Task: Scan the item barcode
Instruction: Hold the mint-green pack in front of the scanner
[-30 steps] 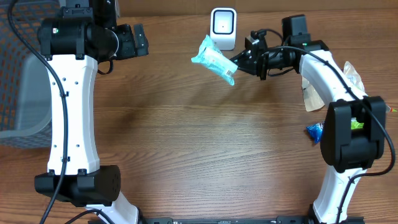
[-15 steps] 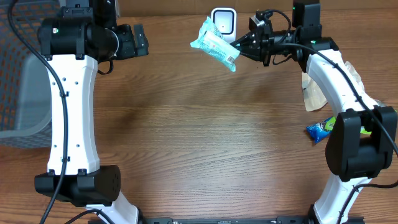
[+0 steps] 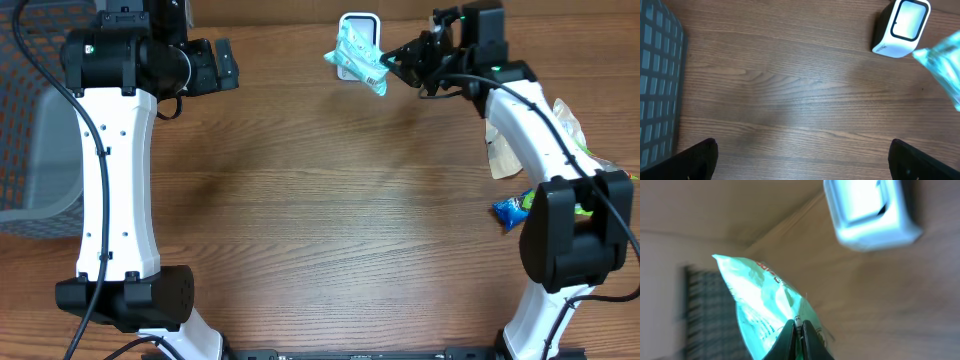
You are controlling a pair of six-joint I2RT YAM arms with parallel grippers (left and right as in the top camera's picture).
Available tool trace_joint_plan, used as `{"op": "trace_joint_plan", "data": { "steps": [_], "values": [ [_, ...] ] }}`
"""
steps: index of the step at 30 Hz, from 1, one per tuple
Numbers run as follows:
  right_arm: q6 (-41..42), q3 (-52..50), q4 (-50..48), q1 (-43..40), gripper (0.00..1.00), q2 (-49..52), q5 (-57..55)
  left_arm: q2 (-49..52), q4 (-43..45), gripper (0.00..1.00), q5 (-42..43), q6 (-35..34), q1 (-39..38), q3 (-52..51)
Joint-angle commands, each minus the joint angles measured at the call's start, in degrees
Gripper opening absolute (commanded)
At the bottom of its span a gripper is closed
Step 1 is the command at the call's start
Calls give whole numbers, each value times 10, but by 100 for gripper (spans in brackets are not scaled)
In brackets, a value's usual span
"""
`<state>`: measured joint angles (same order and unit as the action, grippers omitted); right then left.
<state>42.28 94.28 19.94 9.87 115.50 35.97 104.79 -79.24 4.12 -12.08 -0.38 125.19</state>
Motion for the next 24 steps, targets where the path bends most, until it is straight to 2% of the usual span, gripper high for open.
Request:
{"op": "trace_joint_plan", "data": {
  "steps": [1,6,9,19,24],
  "values": [
    [-120,11,-29,52,4,-19,-264,-10,2,100,3,-8,0,2],
    [-209,10,-99,111,4,-9,-455,-10,2,100,3,-8,0,2],
    [-278,10,-167,139,4,11,-510,-10,2,100,3,-8,0,2],
    [-449,10,-385,141,4,113,-513,-10,2,100,3,-8,0,2],
    [-535,10,-435,129,4,138,-430,-10,2,100,3,-8,0,2]
  ]
}}
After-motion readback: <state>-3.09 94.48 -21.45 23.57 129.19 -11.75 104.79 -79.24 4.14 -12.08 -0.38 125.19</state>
